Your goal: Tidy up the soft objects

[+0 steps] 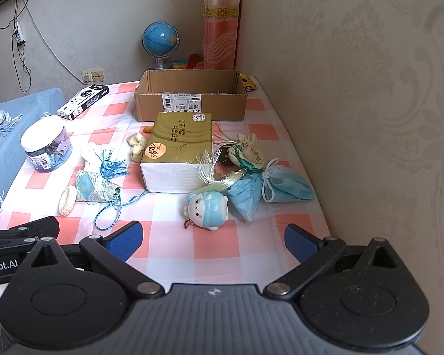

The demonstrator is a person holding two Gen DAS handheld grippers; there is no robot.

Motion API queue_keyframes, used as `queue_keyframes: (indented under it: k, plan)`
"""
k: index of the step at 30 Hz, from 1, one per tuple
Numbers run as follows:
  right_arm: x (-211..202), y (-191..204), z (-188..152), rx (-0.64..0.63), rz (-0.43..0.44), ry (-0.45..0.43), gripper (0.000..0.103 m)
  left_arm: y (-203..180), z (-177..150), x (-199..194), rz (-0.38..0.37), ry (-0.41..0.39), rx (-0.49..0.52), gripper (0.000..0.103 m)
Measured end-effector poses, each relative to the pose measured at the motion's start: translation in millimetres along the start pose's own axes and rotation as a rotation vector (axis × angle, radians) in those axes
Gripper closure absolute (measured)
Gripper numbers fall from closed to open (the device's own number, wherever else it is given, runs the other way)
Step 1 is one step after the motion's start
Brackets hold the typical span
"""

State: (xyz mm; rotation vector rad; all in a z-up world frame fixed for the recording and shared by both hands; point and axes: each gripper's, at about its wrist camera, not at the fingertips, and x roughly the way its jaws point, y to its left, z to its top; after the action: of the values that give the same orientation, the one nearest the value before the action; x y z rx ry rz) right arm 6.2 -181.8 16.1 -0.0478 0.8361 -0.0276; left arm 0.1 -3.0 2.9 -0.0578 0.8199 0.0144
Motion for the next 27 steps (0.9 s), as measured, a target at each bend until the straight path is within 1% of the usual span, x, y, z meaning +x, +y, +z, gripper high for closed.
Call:
queue_keyframes:
  k: [12, 25, 27]
  plan:
    - [-1, -1, 3, -0.003, -0.005, -0.01, 0.0, -2, 6, 1, -0.02, -0.014, 0.024, 0.0]
    - [0, 1, 6, -0.035, 0.012, -0.039, 0.0, 3, 12, 3, -0.051, -0.081, 0.082, 0.0]
    - [0, 1, 5, -0.044, 0.024, -0.046, 0.0, 8, 12, 4, -0.069, -0.097, 0.09, 0.0]
